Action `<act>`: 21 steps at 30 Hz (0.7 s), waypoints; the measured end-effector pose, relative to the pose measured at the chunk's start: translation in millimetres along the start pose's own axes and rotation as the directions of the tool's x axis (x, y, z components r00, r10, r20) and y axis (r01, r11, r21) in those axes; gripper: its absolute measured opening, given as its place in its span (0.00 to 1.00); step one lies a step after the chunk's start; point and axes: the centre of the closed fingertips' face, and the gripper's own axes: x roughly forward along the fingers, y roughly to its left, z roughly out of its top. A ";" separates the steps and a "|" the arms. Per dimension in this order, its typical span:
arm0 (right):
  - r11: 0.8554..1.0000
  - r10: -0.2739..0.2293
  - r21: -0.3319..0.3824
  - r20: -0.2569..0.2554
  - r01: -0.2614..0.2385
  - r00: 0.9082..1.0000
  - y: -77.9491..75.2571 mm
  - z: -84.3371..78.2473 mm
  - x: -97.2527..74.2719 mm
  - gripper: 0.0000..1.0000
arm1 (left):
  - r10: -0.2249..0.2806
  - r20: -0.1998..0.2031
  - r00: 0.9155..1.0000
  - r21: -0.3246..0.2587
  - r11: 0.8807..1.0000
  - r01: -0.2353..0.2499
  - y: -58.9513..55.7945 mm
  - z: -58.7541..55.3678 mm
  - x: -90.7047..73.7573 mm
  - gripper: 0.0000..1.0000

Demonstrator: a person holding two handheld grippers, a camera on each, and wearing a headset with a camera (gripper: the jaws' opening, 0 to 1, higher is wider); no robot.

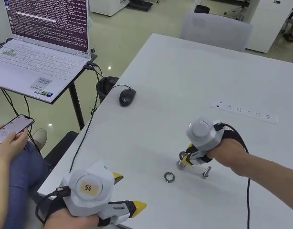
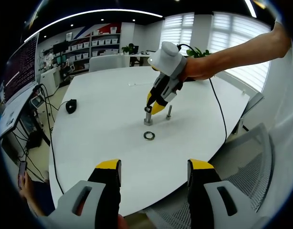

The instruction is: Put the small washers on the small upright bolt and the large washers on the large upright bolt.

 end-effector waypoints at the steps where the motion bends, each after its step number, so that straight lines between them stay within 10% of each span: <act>1: 1.000 0.002 0.001 -0.004 -0.002 1.000 -0.2 -0.6 2.7 0.23 | -0.001 -0.001 1.000 0.001 1.000 0.001 -0.4 0.1 0.0 0.55; 21: 0.998 0.006 0.065 -0.082 -0.001 0.997 6.0 -12.6 36.3 0.24 | 0.004 -0.002 1.000 -0.002 1.000 -0.004 1.9 0.3 -0.5 0.55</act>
